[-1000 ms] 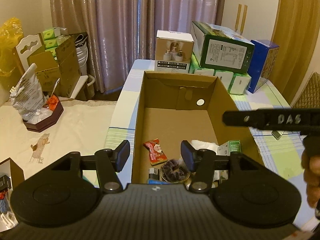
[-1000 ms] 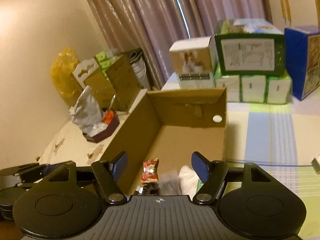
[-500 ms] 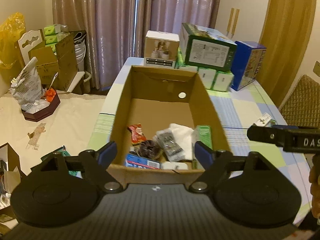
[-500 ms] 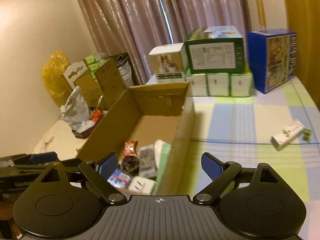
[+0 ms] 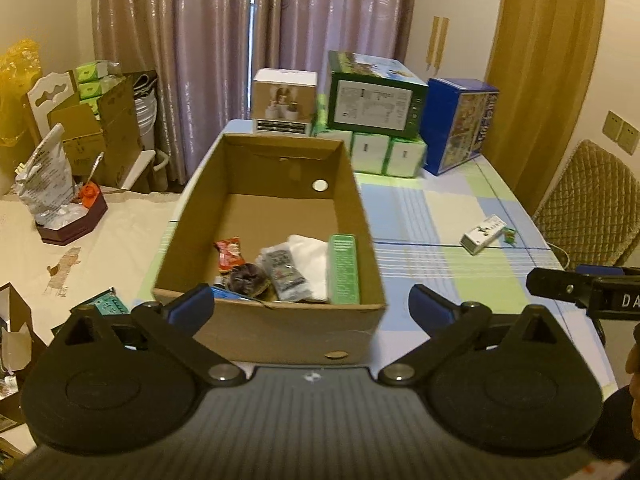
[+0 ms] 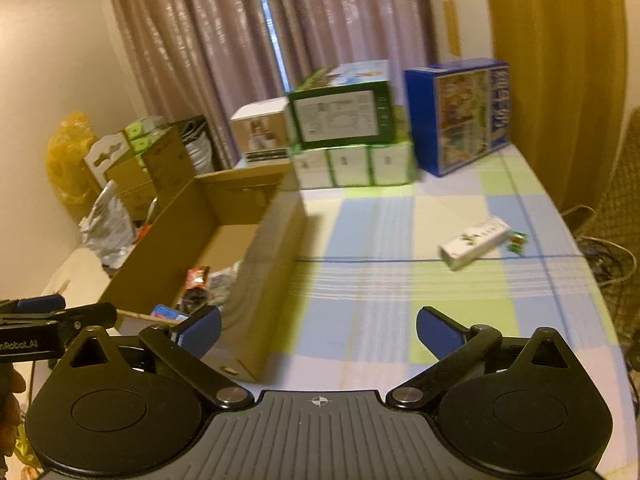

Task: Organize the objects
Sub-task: 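Withdraw both tools from the cardboard box toward the white medicine box and green candy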

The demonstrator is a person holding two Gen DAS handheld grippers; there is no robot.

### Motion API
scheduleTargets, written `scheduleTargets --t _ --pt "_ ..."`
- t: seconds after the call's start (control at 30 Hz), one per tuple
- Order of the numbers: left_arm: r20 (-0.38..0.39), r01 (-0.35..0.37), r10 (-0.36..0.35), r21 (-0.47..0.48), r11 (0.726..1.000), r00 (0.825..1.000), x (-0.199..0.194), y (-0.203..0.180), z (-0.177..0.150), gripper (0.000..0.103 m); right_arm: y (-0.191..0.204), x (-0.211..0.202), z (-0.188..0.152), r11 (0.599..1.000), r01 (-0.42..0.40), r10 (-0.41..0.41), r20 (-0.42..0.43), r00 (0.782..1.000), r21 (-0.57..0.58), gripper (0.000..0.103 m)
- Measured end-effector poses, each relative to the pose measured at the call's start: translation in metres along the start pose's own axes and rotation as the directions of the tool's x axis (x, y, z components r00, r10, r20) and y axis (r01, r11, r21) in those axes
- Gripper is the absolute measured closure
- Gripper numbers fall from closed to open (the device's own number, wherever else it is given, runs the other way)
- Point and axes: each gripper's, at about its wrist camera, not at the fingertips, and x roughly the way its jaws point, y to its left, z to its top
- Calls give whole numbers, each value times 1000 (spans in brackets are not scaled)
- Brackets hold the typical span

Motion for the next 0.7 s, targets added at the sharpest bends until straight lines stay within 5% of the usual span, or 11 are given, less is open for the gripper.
scheduleTargets --t 0.7 --pt "-3 126 -126 85 988 992 3 -85 1 1 -90 -59 -11 980 127 -133 28 991 151 2"
